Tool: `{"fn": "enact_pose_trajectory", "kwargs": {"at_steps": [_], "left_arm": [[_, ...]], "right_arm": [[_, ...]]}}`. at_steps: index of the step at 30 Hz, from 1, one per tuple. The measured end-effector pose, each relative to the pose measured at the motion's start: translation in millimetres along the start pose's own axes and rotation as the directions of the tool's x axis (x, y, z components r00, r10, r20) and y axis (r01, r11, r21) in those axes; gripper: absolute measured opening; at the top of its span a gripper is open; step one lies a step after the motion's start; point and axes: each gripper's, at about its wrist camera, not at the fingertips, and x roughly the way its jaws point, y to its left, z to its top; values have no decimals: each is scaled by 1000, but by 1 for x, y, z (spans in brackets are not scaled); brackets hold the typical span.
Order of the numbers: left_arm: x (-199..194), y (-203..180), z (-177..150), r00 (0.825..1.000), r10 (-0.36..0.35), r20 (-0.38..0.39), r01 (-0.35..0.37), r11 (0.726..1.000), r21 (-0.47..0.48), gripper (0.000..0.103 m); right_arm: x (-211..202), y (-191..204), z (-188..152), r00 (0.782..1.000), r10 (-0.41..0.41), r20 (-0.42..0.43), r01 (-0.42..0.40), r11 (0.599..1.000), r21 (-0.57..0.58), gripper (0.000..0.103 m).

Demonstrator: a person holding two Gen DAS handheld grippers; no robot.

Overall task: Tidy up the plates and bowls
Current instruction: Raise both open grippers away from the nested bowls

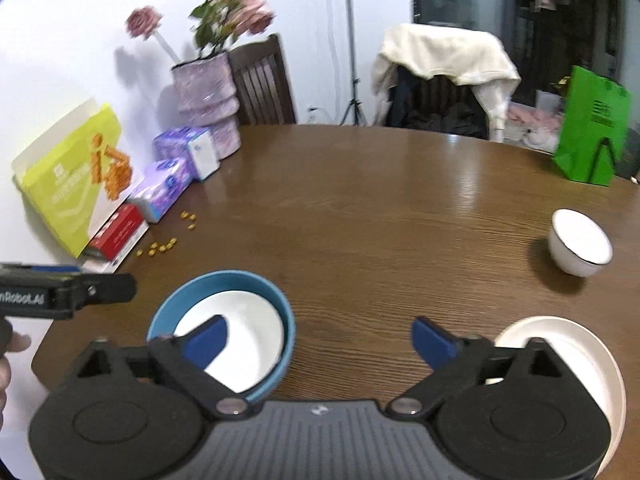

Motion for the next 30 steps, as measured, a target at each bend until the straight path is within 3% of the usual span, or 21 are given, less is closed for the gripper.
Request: {"fn": "enact_pose_trajectory", "kwargs": {"at_steps": [10,19,30], "left_arm": [[-7,-27,0,996,-76,36,75,996,51,103],[-14,-59,0,988,-136,77,123,980,154,103],[-20,-72,2,976,-184,114,160,969,190,103]], "right_arm": [[-42,-23,-14,991,-80,107,69,992,107,103],[-60,-39,-23,982,-116,148,85,976,199,103],[-73,-46,-28,975,-149,167,105,964,243,103]]}}
